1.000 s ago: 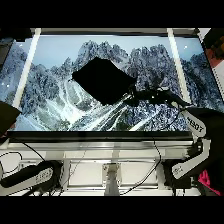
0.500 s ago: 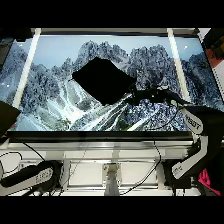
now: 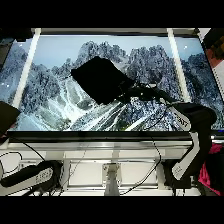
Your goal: Fold the clothes and pants, and hang the long-sleeved shirts on hangers.
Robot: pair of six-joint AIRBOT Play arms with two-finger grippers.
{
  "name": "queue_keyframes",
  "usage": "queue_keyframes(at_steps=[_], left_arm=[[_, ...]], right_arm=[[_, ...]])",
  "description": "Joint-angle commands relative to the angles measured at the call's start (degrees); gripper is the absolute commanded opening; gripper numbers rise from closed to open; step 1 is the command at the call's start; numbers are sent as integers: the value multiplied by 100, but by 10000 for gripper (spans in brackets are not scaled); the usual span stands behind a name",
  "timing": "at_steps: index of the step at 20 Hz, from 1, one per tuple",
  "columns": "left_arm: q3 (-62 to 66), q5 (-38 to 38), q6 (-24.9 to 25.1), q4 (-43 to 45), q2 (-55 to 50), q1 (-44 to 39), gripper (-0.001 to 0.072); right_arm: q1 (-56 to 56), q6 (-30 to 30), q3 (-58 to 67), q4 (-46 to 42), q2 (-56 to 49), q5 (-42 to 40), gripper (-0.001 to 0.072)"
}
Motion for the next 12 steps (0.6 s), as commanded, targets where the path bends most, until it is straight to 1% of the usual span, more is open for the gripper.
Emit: queue_keyframes(at_steps=[1, 3, 4, 5, 6, 9, 11, 12], left_arm=[[2, 2, 0, 0, -2, 7, 194], [2, 2, 0, 2, -2, 7, 194], [2, 2, 0, 2, -4, 7, 195], [2, 2, 0, 0, -2, 7, 194], [2, 2, 0, 2, -2, 7, 194], [2, 2, 0, 0, -4, 7, 194], [2, 2, 0, 2, -2, 7, 194], [2, 2, 0, 2, -4, 7, 195]], right_arm=[[72, 33, 39, -35, -42, -164, 562], [72, 26, 111, -68, -42, -254, 504], [72, 4, 162, -70, -42, -330, 396], [72, 7, 216, -61, -42, -472, 195], [55, 0, 284, -68, -42, -592, 24], [-118, -20, 442, -214, 17, -566, 16], [-310, 39, 439, -612, 223, -498, 16], [-437, 330, 437, -1029, 378, -439, 16]])
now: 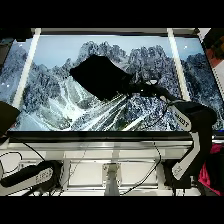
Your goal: Fold the clothes and pants, and hang the long-sleeved shirts on hangers.
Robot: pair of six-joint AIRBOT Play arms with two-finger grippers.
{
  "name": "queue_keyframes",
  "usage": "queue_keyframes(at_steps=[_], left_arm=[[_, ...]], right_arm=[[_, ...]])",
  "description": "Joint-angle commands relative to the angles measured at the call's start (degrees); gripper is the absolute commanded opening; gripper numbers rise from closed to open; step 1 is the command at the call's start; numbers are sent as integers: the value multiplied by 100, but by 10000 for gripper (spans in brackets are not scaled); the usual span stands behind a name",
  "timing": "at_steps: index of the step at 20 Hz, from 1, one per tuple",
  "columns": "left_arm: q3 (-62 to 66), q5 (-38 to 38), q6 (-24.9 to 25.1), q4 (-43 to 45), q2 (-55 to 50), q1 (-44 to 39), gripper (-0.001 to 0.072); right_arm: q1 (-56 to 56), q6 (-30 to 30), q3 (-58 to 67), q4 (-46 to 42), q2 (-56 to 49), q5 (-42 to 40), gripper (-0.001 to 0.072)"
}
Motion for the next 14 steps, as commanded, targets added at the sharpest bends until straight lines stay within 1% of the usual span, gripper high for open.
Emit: queue_keyframes(at_steps=[1, 3, 4, 6, 7, 9, 13, 14], left_arm=[[2, 2, 0, 2, -2, 7, 195], [2, 2, 0, 2, -2, 7, 194], [2, 2, 0, 2, -2, 7, 194], [2, 4, 0, 2, -2, 7, 194], [2, 2, 0, 2, -2, 7, 194], [2, 2, 0, 2, -2, 7, 195], [2, 2, 0, 2, -2, 7, 194], [2, 2, 0, 2, -4, 7, 194]], right_arm=[[-354, 669, 52, -1174, 396, 155, 16], [-697, 1567, 37, -2612, 807, 520, 15], [-925, 1908, 37, -3377, 1043, 866, 15], [-1478, 2391, 37, -4688, 1552, 1613, 15], [-1829, 2463, 37, -5211, 1858, 1963, 15], [-2568, 2531, 37, -5904, 2409, 2570, 15], [-4188, 2511, 37, -7333, 3298, 4111, 15], [-4610, 2446, 37, -7608, 3462, 4389, 15]])
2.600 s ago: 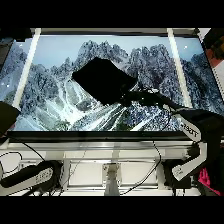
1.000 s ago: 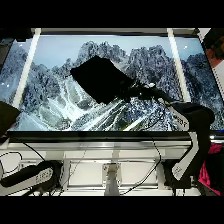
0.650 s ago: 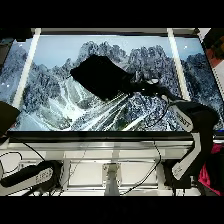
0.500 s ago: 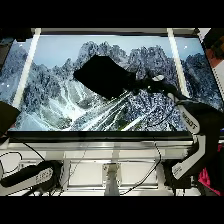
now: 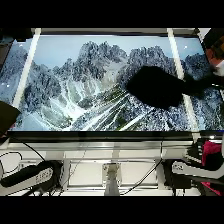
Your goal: Fold the clothes and pants, and hang the long-sleeved shirts on hangers.
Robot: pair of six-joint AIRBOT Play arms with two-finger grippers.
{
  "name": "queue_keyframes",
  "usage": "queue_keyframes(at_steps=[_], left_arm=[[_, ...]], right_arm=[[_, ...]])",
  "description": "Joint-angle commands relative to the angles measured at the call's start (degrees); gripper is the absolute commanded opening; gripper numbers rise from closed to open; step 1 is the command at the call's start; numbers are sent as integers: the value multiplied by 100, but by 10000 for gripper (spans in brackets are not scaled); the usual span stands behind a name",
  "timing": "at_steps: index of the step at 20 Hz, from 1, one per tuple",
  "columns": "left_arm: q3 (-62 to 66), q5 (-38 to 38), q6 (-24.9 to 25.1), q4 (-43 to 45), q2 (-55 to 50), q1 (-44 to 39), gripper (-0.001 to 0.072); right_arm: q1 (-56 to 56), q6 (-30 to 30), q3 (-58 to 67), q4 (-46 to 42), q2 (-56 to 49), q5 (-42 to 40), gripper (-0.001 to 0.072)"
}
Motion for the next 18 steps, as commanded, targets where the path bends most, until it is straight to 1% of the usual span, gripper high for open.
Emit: queue_keyframes(at_steps=[1, 3, 6, 8, 10, 11, 12, 13, 14, 16, 18], left_arm=[[2, 4, 0, 2, -2, 7, 194], [2, 2, 0, 2, -4, 7, 195], [2, 2, 0, 2, -4, 7, 195], [2, 4, 0, 2, -4, 7, 194], [2, 2, 0, 2, -4, 7, 194], [2, 2, 0, 2, -4, 7, 194], [2, 2, 0, 2, -4, 7, 194], [2, 2, 0, 2, -4, 7, 195], [2, 2, 0, 2, -4, 7, 194], [2, 2, 0, 2, -4, 7, 195], [2, 2, 0, 2, -4, 7, 194]], right_arm=[[-1469, -28, 7, -1480, 695, 1349, 15], [-2243, -46, 7, -1727, 887, 1572, 16], [-3134, -435, 7, -1858, 984, 1650, 16], [-3475, -605, 7, -1847, 984, 1620, 18], [-3593, -612, 7, -1847, 984, 1622, 20], [-3609, -575, 9, -1825, 984, 1637, 57], [-3609, -546, 15, -1742, 984, 1733, 234], [-3609, -481, 50, -1663, 984, 1858, 439], [-3609, -411, 136, -1537, 984, 1976, 586], [-3609, -417, 525, -901, 984, 1976, 589], [-3606, -439, 1145, 448, 984, 1556, 587]])
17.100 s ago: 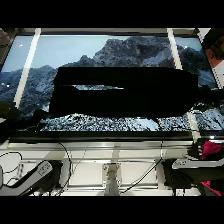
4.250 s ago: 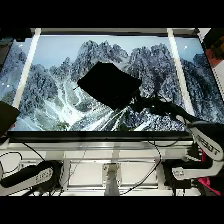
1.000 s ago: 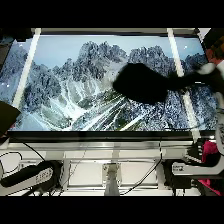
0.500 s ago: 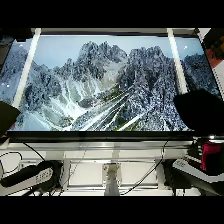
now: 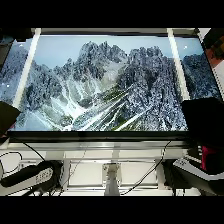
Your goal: Fold the clothes and pants, and hang the long-sleeved shirts on hangers.
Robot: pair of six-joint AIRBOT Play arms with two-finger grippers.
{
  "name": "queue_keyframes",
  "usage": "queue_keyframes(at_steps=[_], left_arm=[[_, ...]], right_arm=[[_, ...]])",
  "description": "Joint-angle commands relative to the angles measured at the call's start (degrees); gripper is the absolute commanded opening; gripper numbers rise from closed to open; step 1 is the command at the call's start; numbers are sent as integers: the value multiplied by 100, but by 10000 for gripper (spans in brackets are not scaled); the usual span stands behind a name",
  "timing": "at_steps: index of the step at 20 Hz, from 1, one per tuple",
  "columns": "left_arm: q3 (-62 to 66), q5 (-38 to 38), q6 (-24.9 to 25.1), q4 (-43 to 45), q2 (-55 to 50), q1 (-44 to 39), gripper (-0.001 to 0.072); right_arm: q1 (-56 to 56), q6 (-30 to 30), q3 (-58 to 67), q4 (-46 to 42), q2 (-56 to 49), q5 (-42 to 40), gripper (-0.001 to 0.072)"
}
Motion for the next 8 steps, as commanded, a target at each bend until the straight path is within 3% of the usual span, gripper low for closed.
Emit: queue_keyframes(at_steps=[1, 3, 5, 8], left_arm=[[2, 0, 0, 0, -4, 4, 194], [2, 0, 0, 0, -4, 4, 194], [2, 0, 0, 0, -4, 4, 195], [2, 0, 0, -2, -4, 4, 194]], right_arm=[[-28, -50, 883, 2236, 4, -568, 587], [-26, -389, 1569, 4262, 4, -1263, 587], [11, -680, 2221, 5670, 4, -1838, 586], [201, -730, 3206, 6013, 4, -2094, 585]])
